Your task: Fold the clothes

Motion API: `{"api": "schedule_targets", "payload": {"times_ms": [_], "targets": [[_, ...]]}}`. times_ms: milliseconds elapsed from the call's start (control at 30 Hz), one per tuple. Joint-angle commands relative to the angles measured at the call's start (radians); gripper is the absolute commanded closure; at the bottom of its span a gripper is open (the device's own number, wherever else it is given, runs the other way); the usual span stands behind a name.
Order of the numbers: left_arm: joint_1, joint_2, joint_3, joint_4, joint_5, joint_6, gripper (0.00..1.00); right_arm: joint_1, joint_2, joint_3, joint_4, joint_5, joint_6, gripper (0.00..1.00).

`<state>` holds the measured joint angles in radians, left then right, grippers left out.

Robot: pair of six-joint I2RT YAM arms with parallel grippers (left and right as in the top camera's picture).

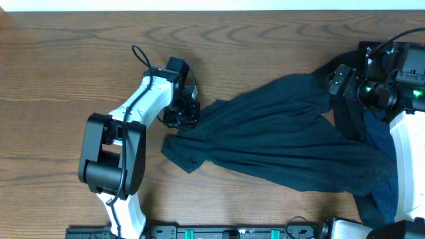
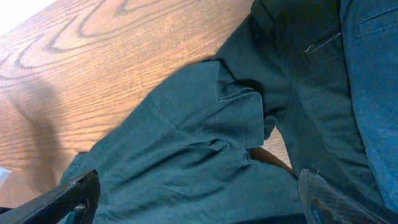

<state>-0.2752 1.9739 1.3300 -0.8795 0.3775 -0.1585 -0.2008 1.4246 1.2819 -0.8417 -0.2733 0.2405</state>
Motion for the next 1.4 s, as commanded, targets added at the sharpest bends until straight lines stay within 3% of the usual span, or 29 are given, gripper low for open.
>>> {"api": "schedule_targets", "payload": {"times_ms": [0, 367, 567, 733, 1367], "targets": [[-0.001, 0.022, -0.024, 0.008, -0.013, -0.027, 0.94, -0.009, -0.008, 0.012, -0.001, -0.003, -0.013, 0.01], [-0.001, 0.033, -0.087, 0.084, -0.035, -0.042, 0.94, -0.009, -0.008, 0.012, -0.001, -0.003, -0.013, 0.01], [0.004, 0.033, -0.089, 0.129, -0.232, -0.170, 0.94, -0.009, -0.008, 0.012, -0.001, -0.003, -0.013, 0.01], [0.033, 0.033, -0.089, 0.175, -0.365, -0.207, 0.94, -0.009, -0.008, 0.012, -0.001, -0.003, -0.013, 0.01], [0.386, 0.033, -0.089, 0.240, -0.394, -0.221, 0.94, -0.009, -0.008, 0.012, -0.001, -0.003, -0.013, 0.01]]}}
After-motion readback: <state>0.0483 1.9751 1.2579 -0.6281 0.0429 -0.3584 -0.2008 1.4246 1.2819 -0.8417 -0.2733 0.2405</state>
